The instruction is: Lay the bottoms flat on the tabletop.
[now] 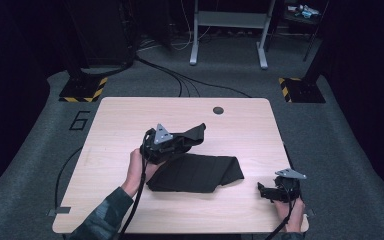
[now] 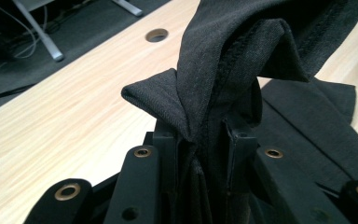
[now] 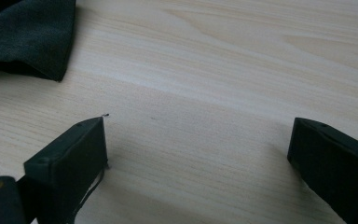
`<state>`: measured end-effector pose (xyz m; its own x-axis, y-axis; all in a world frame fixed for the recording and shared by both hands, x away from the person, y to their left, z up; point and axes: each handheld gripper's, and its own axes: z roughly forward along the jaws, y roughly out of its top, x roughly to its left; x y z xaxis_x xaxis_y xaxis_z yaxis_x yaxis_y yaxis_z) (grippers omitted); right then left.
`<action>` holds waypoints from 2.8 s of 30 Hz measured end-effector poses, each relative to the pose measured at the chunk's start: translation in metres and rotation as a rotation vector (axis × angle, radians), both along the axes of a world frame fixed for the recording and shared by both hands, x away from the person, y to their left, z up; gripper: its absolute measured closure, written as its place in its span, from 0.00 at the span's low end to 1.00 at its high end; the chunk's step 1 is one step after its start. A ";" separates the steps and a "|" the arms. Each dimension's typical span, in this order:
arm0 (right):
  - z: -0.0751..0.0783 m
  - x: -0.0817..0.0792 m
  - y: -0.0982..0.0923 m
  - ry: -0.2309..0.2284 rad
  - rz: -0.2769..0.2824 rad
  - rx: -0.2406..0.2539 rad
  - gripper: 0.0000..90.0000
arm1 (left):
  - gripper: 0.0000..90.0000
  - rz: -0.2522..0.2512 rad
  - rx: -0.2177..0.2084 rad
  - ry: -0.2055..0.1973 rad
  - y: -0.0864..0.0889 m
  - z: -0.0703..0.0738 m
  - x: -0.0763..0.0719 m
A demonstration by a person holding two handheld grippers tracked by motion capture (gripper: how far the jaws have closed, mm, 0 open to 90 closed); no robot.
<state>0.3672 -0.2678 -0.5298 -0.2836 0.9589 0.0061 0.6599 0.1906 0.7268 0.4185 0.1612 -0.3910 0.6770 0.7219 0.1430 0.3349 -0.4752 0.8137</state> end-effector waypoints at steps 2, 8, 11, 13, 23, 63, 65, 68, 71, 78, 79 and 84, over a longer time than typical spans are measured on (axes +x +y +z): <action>0.000 0.000 0.000 -0.001 -0.002 -0.001 0.05 | 0.79 0.011 -0.003 -0.003 0.007 0.002 0.000; 0.000 0.000 0.000 -0.001 -0.003 0.000 0.05 | 0.79 0.049 -0.009 -0.015 0.027 0.007 -0.001; 0.000 0.000 0.000 -0.001 -0.002 -0.002 0.05 | 0.79 0.078 -0.024 -0.024 0.038 0.007 -0.001; 0.000 0.000 0.000 -0.001 -0.004 -0.001 0.05 | 0.79 0.093 -0.024 -0.025 0.047 0.008 -0.002; 0.000 0.000 0.000 -0.002 -0.005 -0.001 0.05 | 0.79 0.181 -0.048 -0.029 0.090 0.007 -0.008; 0.040 0.004 0.057 -0.036 0.089 0.082 0.04 | 0.16 0.451 -0.115 0.140 0.209 -0.064 -0.006; 0.045 0.010 0.078 -0.037 0.137 0.077 0.04 | 0.15 0.454 -0.101 0.137 0.205 -0.070 0.003; 0.050 0.020 0.122 -0.032 0.241 0.066 0.04 | 0.07 0.447 -0.077 0.180 0.200 -0.082 0.017; 0.050 0.027 0.142 -0.022 0.295 0.057 0.04 | 0.05 0.447 -0.065 0.213 0.198 -0.088 0.023; 0.036 0.053 0.193 0.042 0.382 0.043 0.05 | 0.02 0.417 -0.031 0.290 0.186 -0.115 0.030; 0.036 0.053 0.193 0.042 0.382 0.043 0.05 | 0.02 0.417 -0.031 0.290 0.186 -0.115 0.030; 0.020 0.063 0.201 0.110 0.389 0.025 0.05 | 0.01 0.417 -0.009 0.294 0.180 -0.121 0.027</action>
<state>0.4303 -0.0663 -0.5096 -0.6213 0.7796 0.0791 0.6166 0.4241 0.6632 0.4451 0.3411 -0.5125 0.3418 0.9396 -0.0181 0.7101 -0.2456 0.6599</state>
